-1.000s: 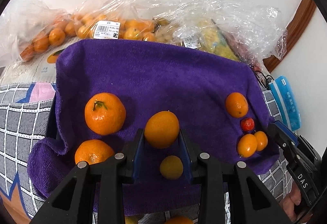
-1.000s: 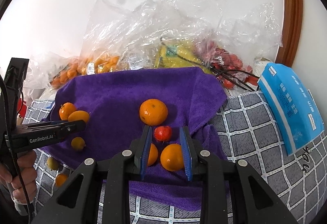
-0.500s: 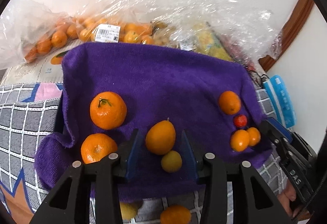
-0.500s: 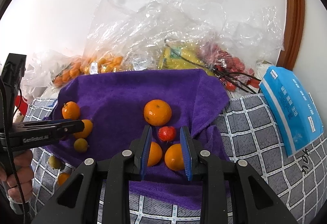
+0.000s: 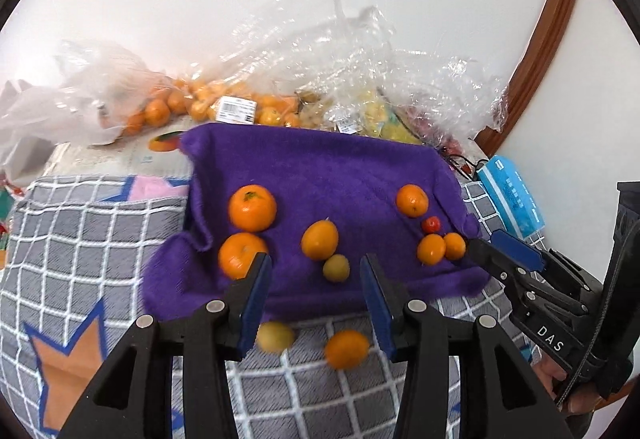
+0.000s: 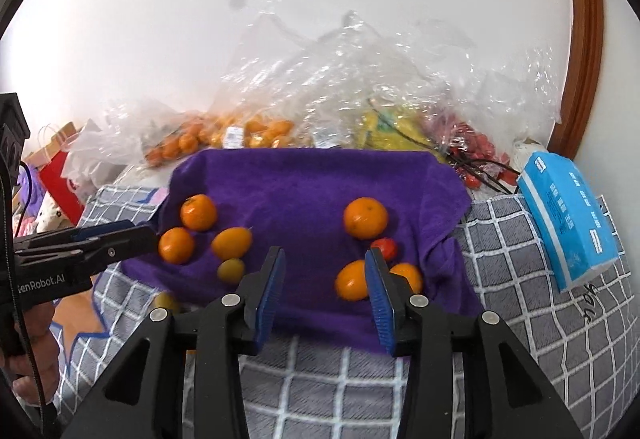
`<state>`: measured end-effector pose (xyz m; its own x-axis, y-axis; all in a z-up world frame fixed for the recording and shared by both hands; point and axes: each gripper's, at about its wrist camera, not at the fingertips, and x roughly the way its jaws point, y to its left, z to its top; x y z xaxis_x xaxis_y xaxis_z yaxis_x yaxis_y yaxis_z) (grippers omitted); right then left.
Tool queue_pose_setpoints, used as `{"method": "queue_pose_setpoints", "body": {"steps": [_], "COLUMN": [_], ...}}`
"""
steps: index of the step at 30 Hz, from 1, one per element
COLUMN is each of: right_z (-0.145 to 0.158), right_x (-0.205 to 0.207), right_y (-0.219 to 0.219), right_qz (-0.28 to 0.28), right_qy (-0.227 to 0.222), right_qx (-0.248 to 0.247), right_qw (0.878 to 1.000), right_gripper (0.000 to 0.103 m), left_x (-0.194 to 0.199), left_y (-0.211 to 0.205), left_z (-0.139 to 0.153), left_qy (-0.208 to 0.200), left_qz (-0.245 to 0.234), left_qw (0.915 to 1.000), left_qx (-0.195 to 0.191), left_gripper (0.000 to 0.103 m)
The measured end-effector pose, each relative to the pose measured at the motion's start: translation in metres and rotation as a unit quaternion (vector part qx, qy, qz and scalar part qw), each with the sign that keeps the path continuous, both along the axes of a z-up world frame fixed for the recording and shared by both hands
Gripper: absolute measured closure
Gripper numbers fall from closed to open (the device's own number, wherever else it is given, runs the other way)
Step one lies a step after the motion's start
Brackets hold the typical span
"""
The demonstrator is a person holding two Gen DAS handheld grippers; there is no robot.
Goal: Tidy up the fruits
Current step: 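Withdraw both grippers from the towel toward the loose fruit on the bedspread, then close the right gripper on a loose tangerine on the bedspread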
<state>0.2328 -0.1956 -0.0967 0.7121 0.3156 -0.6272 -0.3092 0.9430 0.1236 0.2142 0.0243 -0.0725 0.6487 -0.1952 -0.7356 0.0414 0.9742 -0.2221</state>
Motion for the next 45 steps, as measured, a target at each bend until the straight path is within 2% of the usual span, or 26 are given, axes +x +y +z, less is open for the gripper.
{"method": "queue_pose_setpoints", "body": {"steps": [12,16,19,23,33,45], "right_z": [0.004,0.002,-0.001,-0.011,-0.028,-0.053], "right_x": [-0.050,-0.062,-0.070,-0.076,-0.090,-0.082], "right_y": [0.016,0.021,0.024,0.032,0.055,0.076], "right_qz": [0.003,-0.003,-0.013,-0.008,0.021,0.029], "right_qy": [-0.006,-0.011,-0.016,0.000,0.012,0.041], "right_qx": [0.003,-0.001,0.001,-0.007,-0.027,-0.039], "right_qw": [1.000,1.000,1.000,1.000,0.999,0.998], "right_gripper": [0.061,0.061,0.056,0.055,0.055,0.057], "left_x": [-0.061,-0.076,-0.088,-0.100,-0.115,-0.109], "left_y": [0.028,0.035,0.043,0.050,0.065,0.099], "left_z": [0.004,0.002,-0.002,-0.011,-0.028,-0.050], "left_qy": [-0.029,-0.031,-0.032,-0.029,-0.018,0.005], "left_qz": [0.022,0.025,0.031,0.035,0.041,0.052], "left_qw": [0.9992,0.9991,0.9990,0.9990,0.9990,0.9982], "left_qx": [0.018,0.011,0.006,0.002,-0.004,-0.029], "left_gripper": [0.059,0.059,0.059,0.059,0.059,0.056]}}
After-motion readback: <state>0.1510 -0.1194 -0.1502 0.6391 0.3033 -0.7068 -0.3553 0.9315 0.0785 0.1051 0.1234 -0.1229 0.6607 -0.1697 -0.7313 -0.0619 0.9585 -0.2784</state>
